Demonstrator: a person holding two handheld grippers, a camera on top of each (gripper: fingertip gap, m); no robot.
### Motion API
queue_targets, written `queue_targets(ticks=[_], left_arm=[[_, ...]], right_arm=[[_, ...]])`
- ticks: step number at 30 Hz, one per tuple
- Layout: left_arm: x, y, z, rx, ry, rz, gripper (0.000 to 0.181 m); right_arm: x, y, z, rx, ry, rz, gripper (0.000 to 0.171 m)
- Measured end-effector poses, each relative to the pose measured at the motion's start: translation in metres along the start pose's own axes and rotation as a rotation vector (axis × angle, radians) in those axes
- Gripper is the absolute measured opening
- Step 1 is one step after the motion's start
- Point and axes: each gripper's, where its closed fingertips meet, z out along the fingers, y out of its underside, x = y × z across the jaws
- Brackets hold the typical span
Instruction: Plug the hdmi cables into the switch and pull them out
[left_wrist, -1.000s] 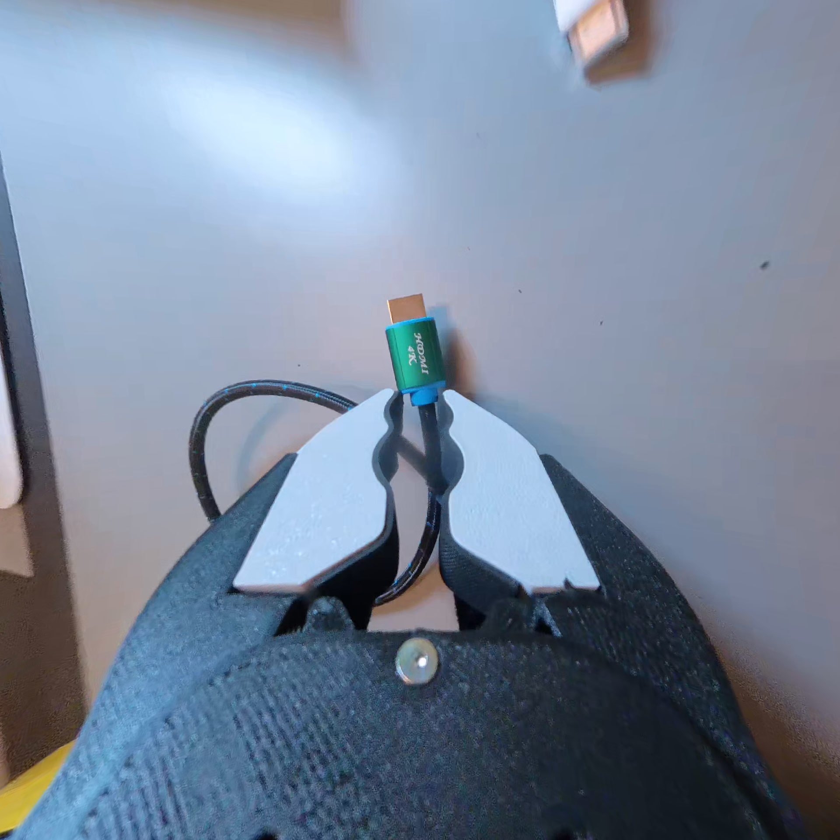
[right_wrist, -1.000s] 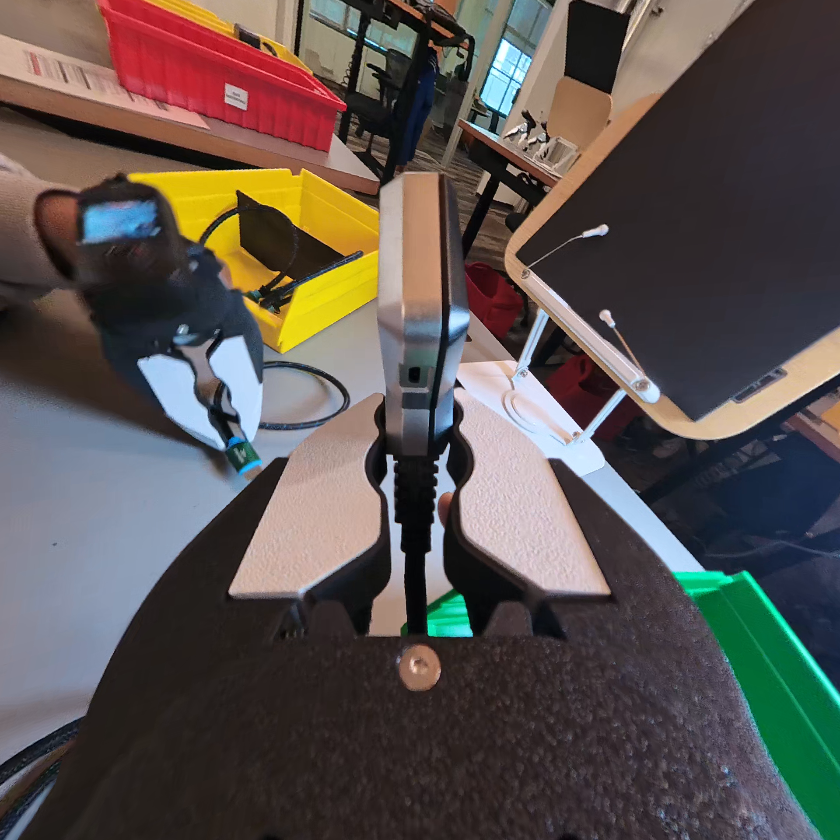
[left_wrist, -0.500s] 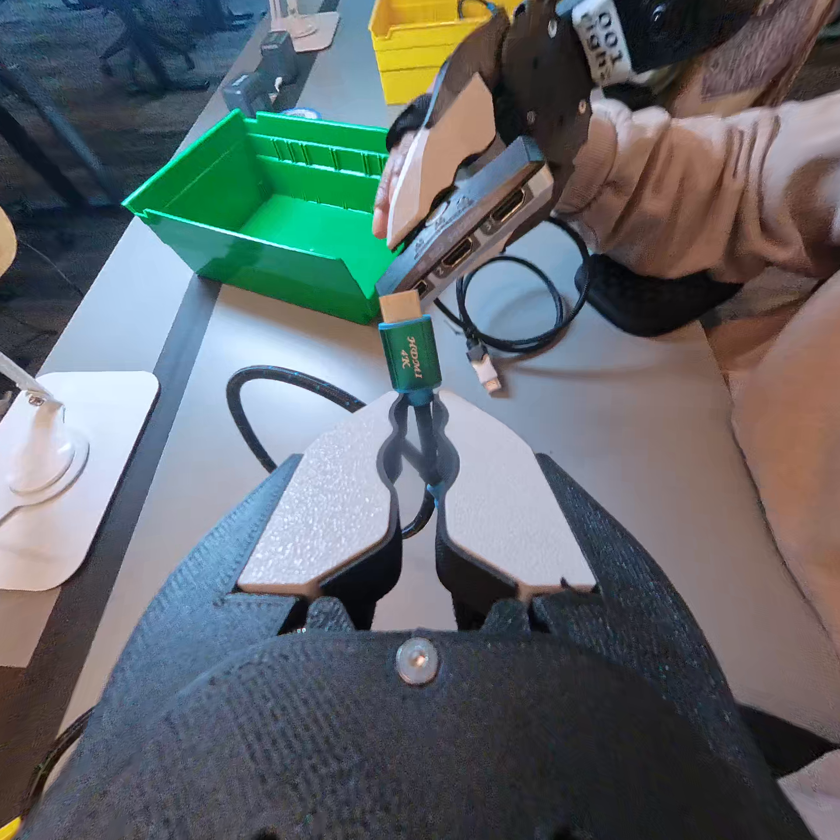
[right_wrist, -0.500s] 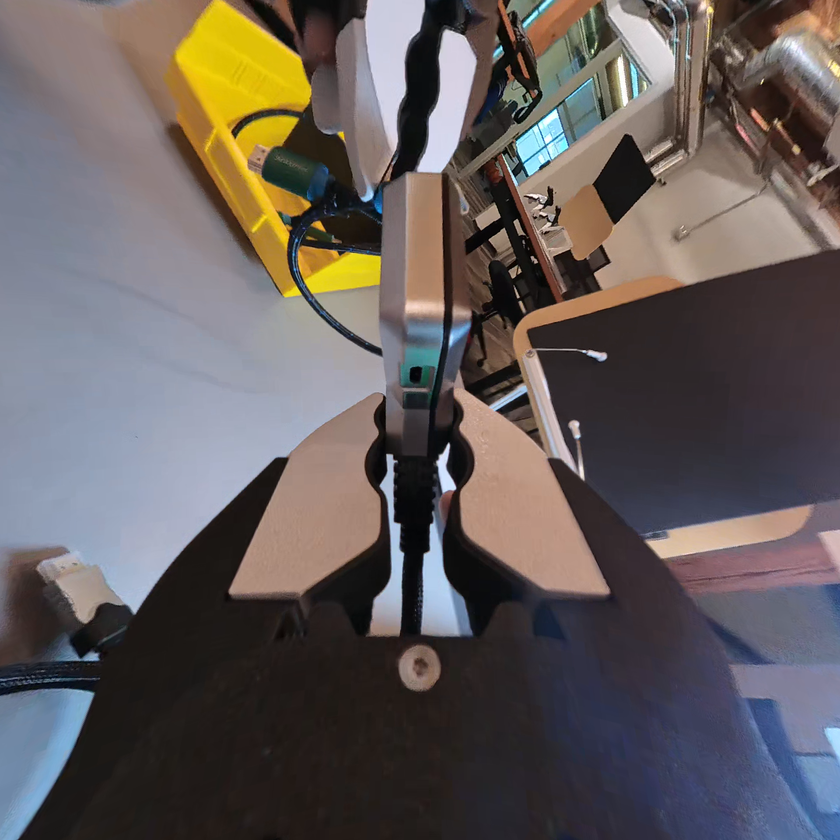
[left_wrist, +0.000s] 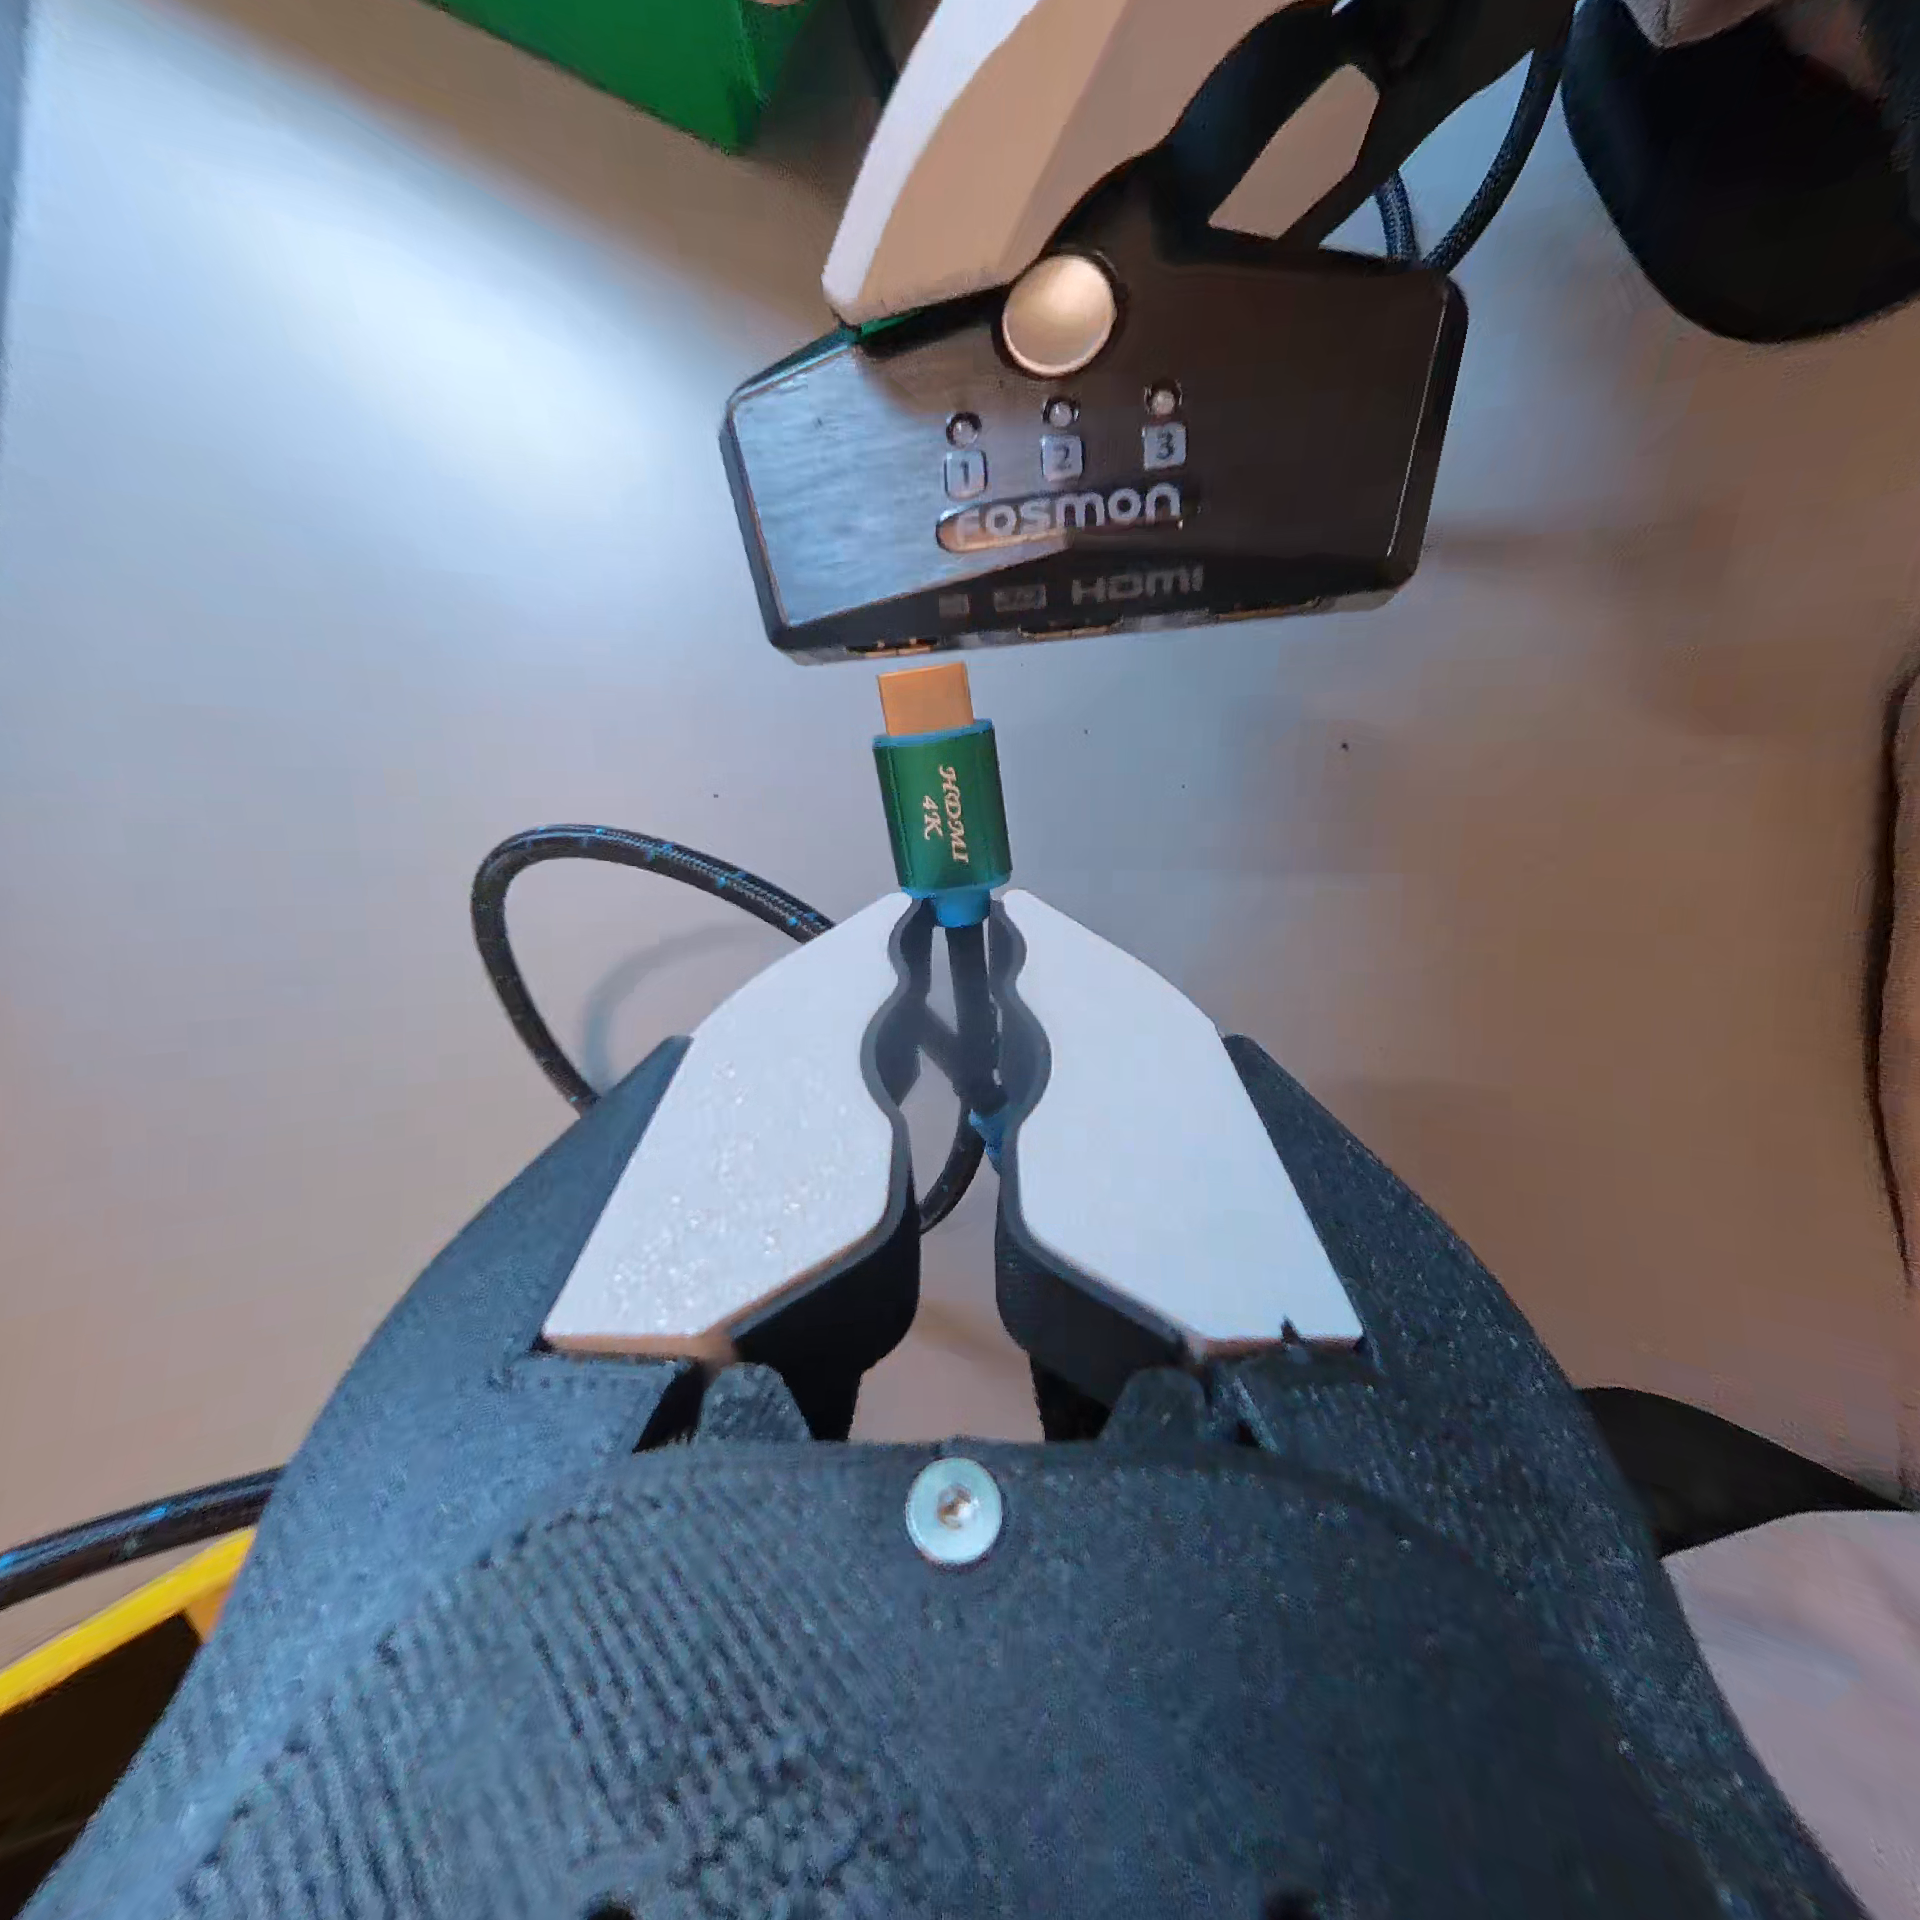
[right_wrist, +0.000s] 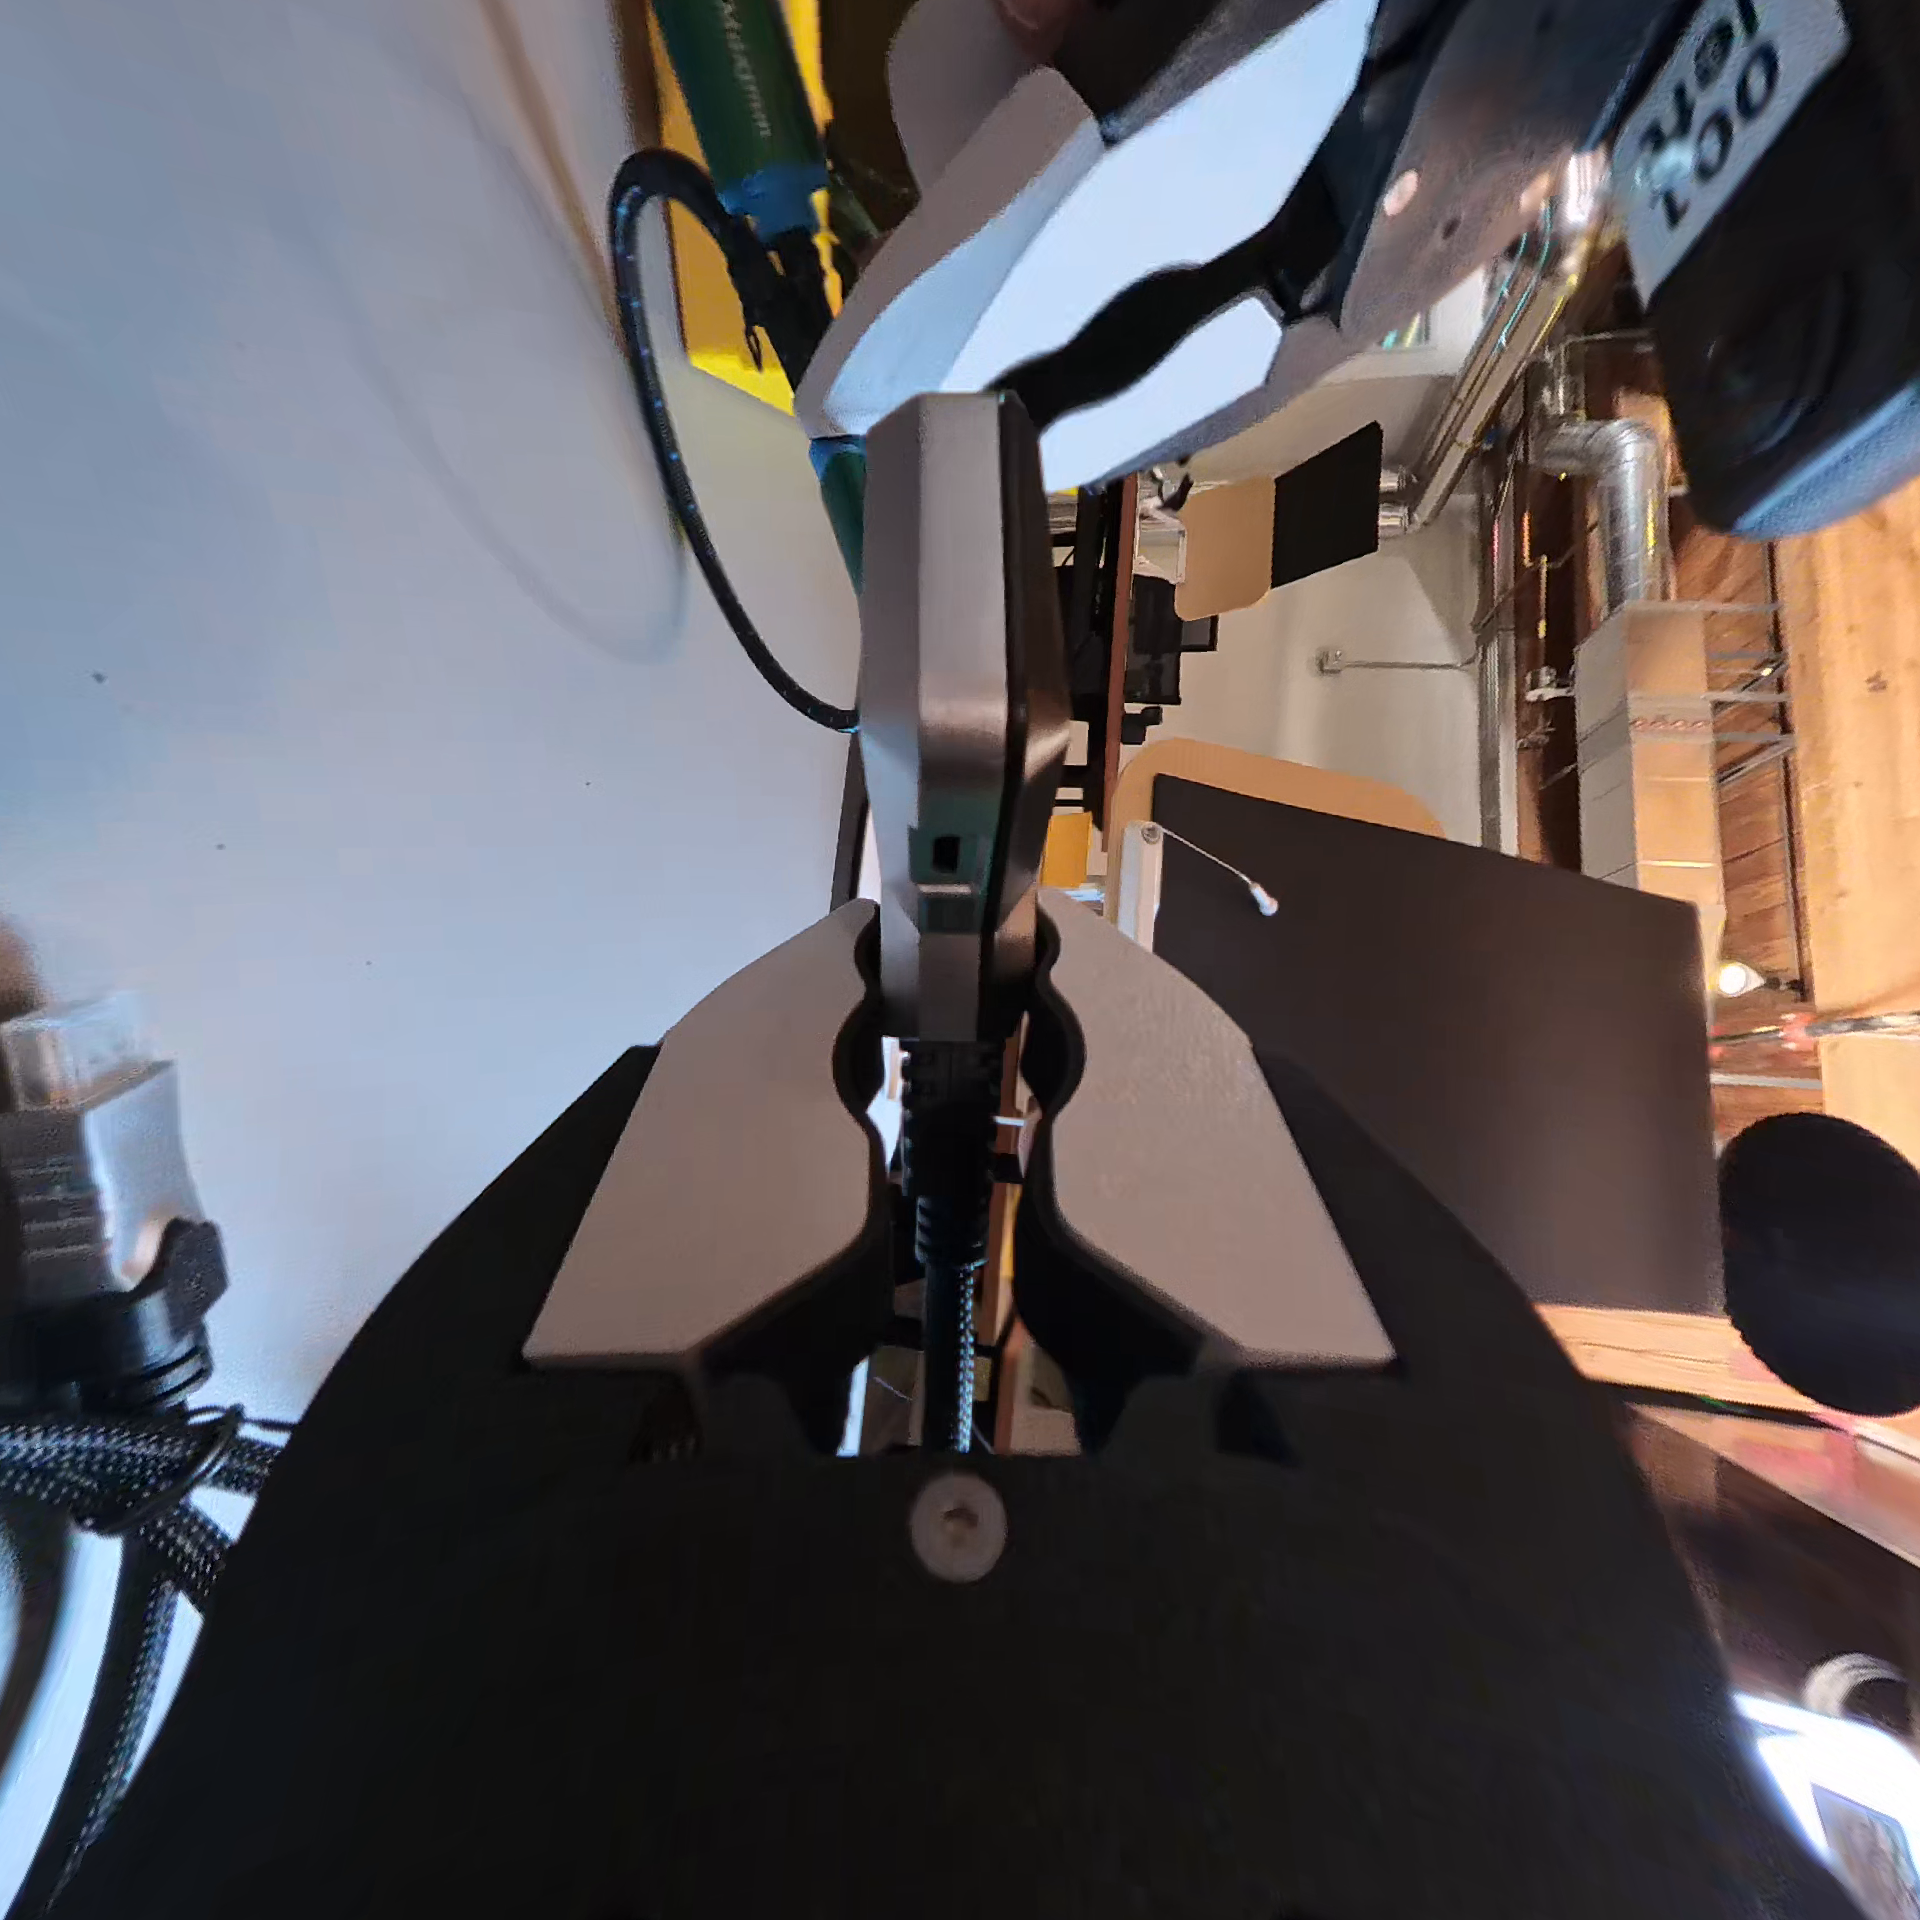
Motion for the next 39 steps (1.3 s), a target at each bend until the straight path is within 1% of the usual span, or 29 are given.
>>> queue_targets(ticks=[4,8,14,19,22,25,29,34,39], left_arm=[[0.005,0.007,0.007,-0.030,0.054,-0.004,0.011],[0.006,0.008,0.011,-0.024,0.077,-0.015,0.011],[0.006,0.015,0.014,-0.037,0.113,-0.029,0.011],[0.009,0.013,0.009,0.020,0.160,-0.025,0.010],[0.019,0.007,0.004,0.067,0.214,0.014,0.010],[0.012,0.002,0.001,0.086,0.173,-0.016,0.010],[0.011,0.010,0.004,0.028,0.143,0.002,0.011],[0.006,0.016,0.002,-0.001,0.110,0.002,0.011],[0.014,0.010,0.005,0.015,0.147,0.021,0.011]], right_arm=[[-0.014,-0.003,0.000,0.005,0.006,-0.065,0.022],[-0.026,-0.002,-0.002,0.023,0.007,-0.085,0.023],[-0.026,-0.012,-0.004,0.070,0.015,-0.071,0.023],[-0.023,-0.014,-0.005,0.073,0.039,-0.066,0.023],[-0.025,-0.011,-0.004,0.055,0.036,-0.069,0.023],[-0.028,-0.013,-0.004,0.076,0.034,-0.053,0.023],[-0.028,-0.020,-0.003,0.089,0.033,-0.041,0.023],[-0.023,-0.012,-0.005,0.078,0.046,-0.007,0.023],[-0.026,-0.013,-0.005,0.071,0.041,-0.031,0.023]])
